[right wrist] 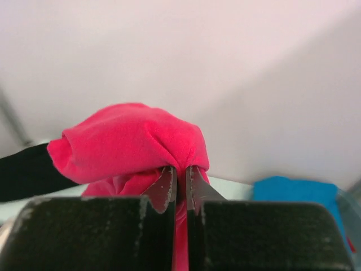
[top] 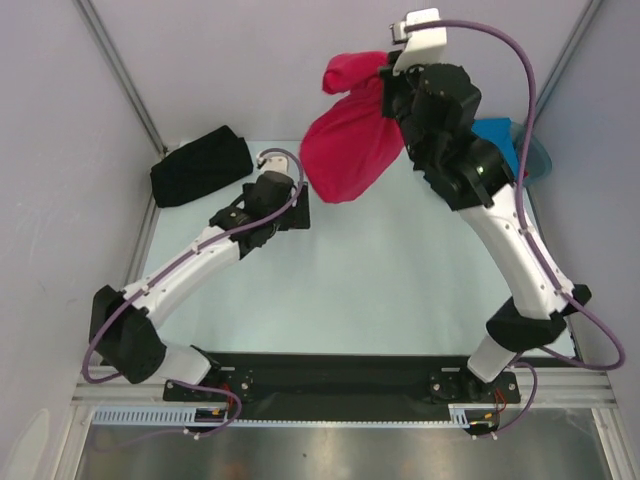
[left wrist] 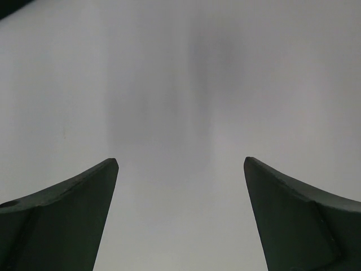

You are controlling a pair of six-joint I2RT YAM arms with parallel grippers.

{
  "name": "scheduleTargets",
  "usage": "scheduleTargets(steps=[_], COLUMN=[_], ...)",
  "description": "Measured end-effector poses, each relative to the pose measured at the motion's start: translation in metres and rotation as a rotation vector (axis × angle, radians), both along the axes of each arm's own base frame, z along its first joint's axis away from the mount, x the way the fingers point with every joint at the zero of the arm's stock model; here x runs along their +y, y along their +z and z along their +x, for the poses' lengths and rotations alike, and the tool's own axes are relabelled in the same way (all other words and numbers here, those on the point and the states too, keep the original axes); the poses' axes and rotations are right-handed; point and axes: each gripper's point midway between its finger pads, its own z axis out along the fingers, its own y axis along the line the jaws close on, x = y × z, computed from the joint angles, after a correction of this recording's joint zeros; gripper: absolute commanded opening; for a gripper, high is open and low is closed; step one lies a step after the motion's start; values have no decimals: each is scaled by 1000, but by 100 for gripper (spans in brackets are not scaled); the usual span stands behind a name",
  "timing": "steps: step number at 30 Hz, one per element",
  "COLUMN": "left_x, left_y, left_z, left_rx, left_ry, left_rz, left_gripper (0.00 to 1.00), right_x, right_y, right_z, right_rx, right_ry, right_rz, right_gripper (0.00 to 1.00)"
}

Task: Fold and stack the t-shirts
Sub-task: Move the tshirt to the center of the board, then flatten the tshirt out

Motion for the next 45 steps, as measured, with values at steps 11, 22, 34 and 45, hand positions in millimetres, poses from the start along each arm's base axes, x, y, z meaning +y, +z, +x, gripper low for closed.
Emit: scheduleTargets(steps=[11, 22, 34, 45], left_x=[81, 65, 9, -20], left_y=[96, 95, -4, -110], left_z=[-52, -51, -47, -121], left_rx=[-325, -339, -36, 285], left_ry=[264, 187, -32, -218], left_rz=[-178, -239, -176, -225], left_gripper=[100, 100, 100, 100], right_x=[65, -102, -46, -10], right_y=[-101, -222, -289, -354], right_z=[-151, -153, -153, -175], right_rx=[204, 403, 583, 769], right_ry=[212, -474, -305, -146], right_rz=[-54, -24, -35, 48], right_gripper=[71, 77, 79, 80])
